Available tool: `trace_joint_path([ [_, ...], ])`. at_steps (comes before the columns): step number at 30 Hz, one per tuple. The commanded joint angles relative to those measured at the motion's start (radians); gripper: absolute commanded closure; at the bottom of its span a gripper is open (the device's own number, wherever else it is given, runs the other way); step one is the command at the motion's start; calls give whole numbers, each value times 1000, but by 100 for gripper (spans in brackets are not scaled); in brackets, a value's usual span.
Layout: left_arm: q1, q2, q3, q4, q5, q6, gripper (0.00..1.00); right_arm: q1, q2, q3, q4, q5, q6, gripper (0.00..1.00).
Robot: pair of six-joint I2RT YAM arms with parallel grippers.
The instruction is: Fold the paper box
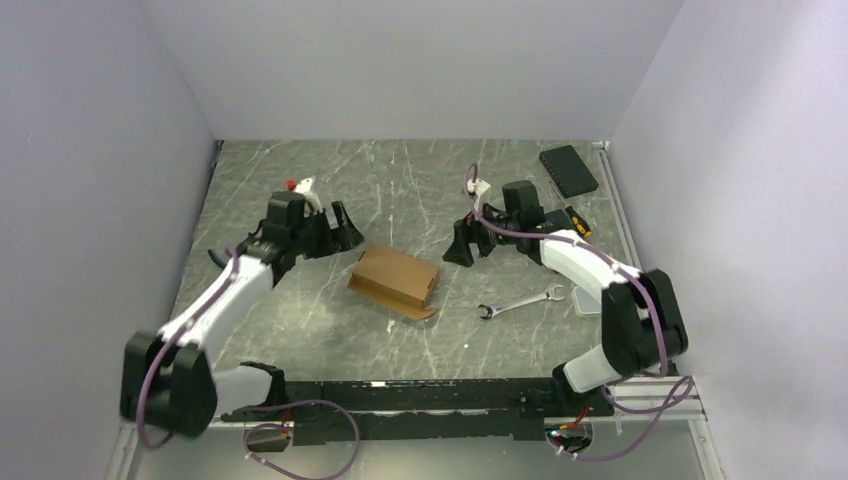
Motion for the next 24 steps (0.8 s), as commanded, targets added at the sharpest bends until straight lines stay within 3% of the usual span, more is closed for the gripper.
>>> trace_joint_path([
  [1, 0, -244, -157, 135, 171, 0, 3, 52, -201, 17, -68, -77, -402, 1],
  [4, -16, -351, -280, 279, 314, -65, 0, 42, -296, -73, -21, -167, -508, 0],
  [6, -69, -389, -341, 383, 351, -89, 0, 22, -286, -72, -109, -306, -617, 0],
  [8, -168, -423, -354, 363, 269, -35, 1, 7, -240, -24, -278, -398, -776, 0],
  [11, -348, -462, -374, 344, 108, 51, 1, 5, -215, 7, -344, -369, -842, 0],
  [15, -561, -449, -387, 339, -102, 141, 5, -11, -237, -10, -281, -300, -781, 0],
  [18, -692, -388, -393, 386, -218, 209, 14, -34, -224, 8, -298, -306, -765, 1],
  [24, -870, -167, -333, 425, -472, 317, 26, -57, -215, 9, -288, -316, -735, 2],
])
